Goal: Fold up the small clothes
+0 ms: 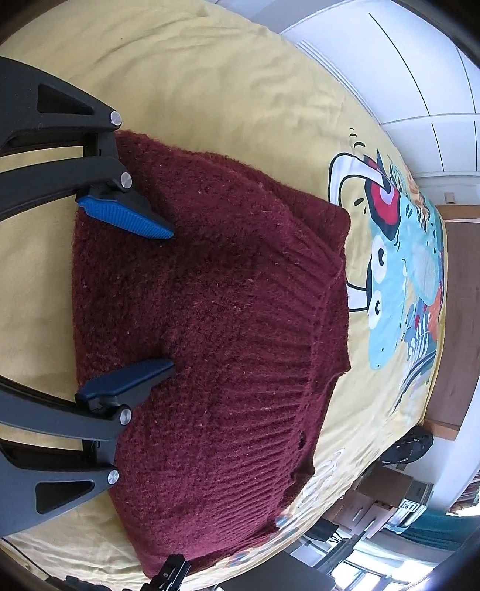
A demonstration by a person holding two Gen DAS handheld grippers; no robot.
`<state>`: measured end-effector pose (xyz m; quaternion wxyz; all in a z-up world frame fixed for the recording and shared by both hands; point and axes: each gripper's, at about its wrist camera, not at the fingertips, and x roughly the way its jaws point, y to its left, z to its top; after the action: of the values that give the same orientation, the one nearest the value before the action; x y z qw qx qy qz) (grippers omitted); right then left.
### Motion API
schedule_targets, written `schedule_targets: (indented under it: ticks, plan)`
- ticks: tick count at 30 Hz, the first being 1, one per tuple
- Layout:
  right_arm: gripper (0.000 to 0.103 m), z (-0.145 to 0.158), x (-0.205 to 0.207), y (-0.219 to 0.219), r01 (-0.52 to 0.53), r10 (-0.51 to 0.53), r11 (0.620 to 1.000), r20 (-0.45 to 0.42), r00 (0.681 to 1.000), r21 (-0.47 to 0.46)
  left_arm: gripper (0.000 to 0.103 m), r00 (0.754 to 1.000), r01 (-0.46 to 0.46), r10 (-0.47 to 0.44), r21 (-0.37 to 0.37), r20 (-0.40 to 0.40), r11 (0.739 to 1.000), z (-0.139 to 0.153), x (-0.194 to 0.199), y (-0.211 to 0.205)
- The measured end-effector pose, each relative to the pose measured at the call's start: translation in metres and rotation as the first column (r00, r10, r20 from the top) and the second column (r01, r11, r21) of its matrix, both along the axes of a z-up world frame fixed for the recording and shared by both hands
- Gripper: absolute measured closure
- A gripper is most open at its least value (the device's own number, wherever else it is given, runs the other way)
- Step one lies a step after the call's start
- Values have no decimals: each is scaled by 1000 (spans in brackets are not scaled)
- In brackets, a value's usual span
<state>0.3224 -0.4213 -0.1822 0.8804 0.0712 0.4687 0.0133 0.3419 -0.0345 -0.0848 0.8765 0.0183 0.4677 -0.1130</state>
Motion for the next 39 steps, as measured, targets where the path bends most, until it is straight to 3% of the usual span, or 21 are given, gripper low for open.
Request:
schedule_targets:
  ticks: [14, 23, 29, 33, 39]
  plan:
    - [32, 6, -15, -14, 32, -32, 999, -4, 999, 7, 40, 1000, 0, 0, 24, -9, 1000, 3, 1, -3]
    - [32, 27, -44, -31, 84, -84, 996, 19, 996, -2, 41, 1000, -28, 28, 22, -13, 999, 18, -10, 9]
    - [32, 40, -71, -45, 129, -129, 992, 37, 991, 9, 41, 996, -84, 84, -54, 5, 995, 39, -19, 34]
    - [32, 43, -89, -53, 156, -157, 988, 40, 987, 17, 41, 993, -111, 107, -140, -40, 984, 43, -25, 51]
    - [32, 41, -101, -64, 189, -190, 982, 32, 981, 25, 38, 985, -155, 134, -199, -112, 968, 35, -37, 70]
